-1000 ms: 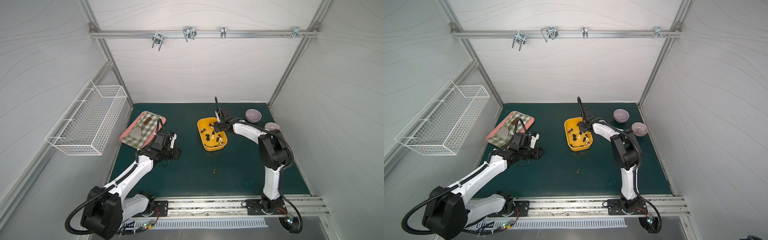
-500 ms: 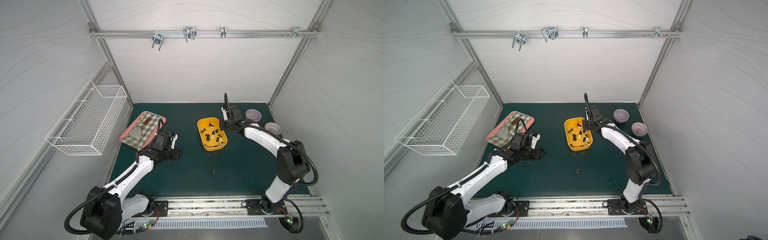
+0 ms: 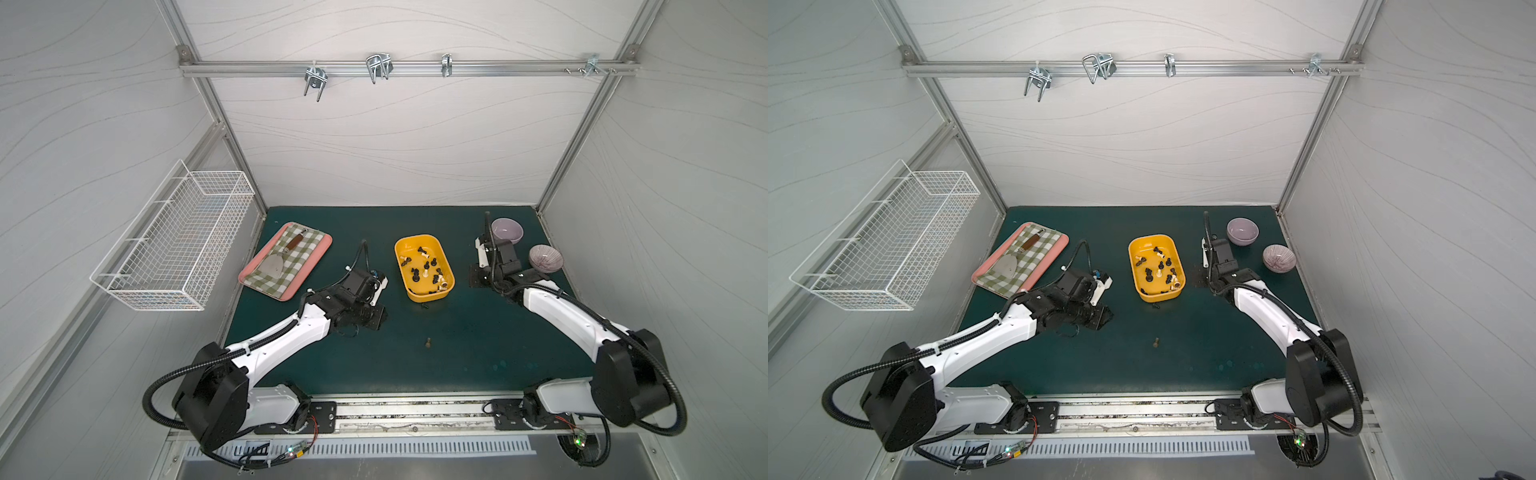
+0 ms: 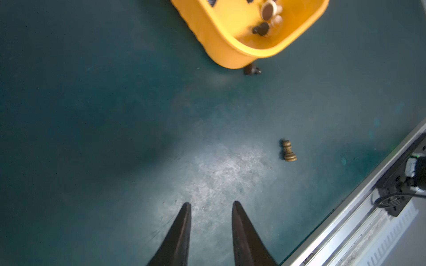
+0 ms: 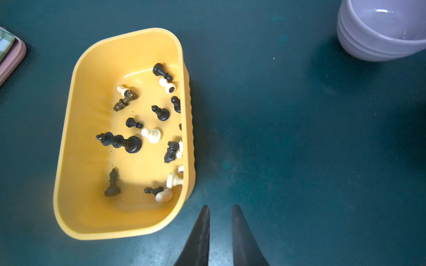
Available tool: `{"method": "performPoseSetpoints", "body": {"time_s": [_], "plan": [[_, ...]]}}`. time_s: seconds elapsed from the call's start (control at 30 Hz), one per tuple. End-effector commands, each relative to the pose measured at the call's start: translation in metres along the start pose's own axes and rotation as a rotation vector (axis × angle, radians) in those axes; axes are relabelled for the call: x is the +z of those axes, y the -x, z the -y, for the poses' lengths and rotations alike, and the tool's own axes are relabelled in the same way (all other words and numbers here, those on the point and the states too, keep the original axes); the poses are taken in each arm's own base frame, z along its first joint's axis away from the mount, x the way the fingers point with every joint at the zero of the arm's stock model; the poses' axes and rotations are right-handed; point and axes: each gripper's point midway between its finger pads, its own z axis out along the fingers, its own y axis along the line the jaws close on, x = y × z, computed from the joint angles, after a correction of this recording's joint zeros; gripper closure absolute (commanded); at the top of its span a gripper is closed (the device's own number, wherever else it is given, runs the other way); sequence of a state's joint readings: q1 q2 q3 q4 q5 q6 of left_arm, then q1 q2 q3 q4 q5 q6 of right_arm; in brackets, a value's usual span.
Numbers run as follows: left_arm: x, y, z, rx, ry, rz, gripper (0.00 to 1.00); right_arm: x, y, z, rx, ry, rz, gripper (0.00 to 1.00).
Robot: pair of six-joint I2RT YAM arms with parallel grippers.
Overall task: Put the chess pieces into the storage box
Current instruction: Pick up the chess piece at the center of the board.
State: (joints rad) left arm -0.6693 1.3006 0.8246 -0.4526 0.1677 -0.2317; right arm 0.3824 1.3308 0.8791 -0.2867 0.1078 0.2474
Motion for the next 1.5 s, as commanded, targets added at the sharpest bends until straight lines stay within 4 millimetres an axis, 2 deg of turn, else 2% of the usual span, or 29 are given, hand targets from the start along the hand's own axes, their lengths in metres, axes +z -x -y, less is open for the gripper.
{"method": "performPoseSetpoints", "body": {"time_s": [0.0, 0.2, 0.43, 0.63, 0.97, 1.47], "plan": [[0.004, 0.017, 0.015, 0.078, 0.023, 0.017, 0.68, -0.008, -0.017, 0.009, 0.045, 0.011, -0.035, 0.80], [0.024, 0.018, 0.039, 0.171, 0.029, -0.040, 0.68, -0.017, -0.045, 0.022, 0.105, 0.008, -0.053, 0.80], [0.039, 0.019, 0.061, 0.248, 0.045, -0.076, 0.68, -0.020, -0.065, 0.029, 0.121, 0.004, -0.092, 0.79], [0.046, 0.019, 0.079, 0.272, 0.024, -0.085, 0.67, -0.022, -0.067, 0.029, 0.128, 0.013, -0.097, 0.79], [0.062, 0.012, 0.097, 0.305, 0.001, -0.127, 0.67, -0.022, -0.070, 0.027, 0.136, 0.026, -0.099, 0.79], [0.092, -0.005, 0.117, 0.364, -0.010, -0.245, 0.67, -0.023, -0.073, 0.026, 0.154, 0.036, -0.108, 0.79]]}}
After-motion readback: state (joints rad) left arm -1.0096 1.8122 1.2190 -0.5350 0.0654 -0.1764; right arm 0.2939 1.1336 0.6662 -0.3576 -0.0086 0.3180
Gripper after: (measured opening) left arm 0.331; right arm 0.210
